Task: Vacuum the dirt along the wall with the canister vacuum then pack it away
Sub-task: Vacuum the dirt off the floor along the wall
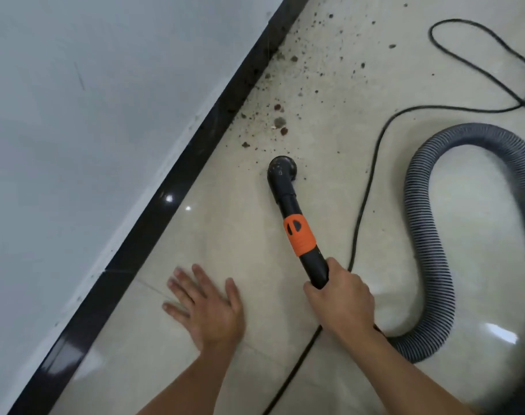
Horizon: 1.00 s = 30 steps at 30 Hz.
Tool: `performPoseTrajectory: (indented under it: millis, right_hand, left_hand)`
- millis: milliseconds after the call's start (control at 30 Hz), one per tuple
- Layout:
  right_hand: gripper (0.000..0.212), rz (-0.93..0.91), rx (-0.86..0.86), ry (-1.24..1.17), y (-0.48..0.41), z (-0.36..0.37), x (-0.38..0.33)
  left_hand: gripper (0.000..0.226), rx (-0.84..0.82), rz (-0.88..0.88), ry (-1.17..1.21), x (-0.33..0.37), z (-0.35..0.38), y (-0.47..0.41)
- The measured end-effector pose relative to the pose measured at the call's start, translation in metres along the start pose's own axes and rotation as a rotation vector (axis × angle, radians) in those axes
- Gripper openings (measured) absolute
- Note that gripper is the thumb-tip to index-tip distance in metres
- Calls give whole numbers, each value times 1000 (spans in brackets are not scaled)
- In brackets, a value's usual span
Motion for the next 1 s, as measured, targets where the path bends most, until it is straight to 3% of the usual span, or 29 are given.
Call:
performPoseTrajectory:
  millis: [233,433,533,700,1000]
  right_hand:
    - [20,-134,-29,23,-21,5,-40]
    - [18,-288,-92,163,14,22,-44]
    - [18,-346,-95,189,14,27,-54]
    - [19,-354,23,206,-50,8,-86]
    - [17,-309,106,238,-124,-23,-100]
  left_hand:
    - [80,9,28,-14,4,-1,-3]
    - [85,14,124,-13,13,-12,-7]
    - [76,38,179,9,28,-27,-38]
    - [66,52,62,126,75,-46,-103]
    - [70,133,21,96,79,-37,-109]
Point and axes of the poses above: each hand's wrist, its own y-axis away from the middle knuckle, its own z-axis out of the palm, x = y × z, the point moved 9 cm from there along -y, towards the middle knuckle
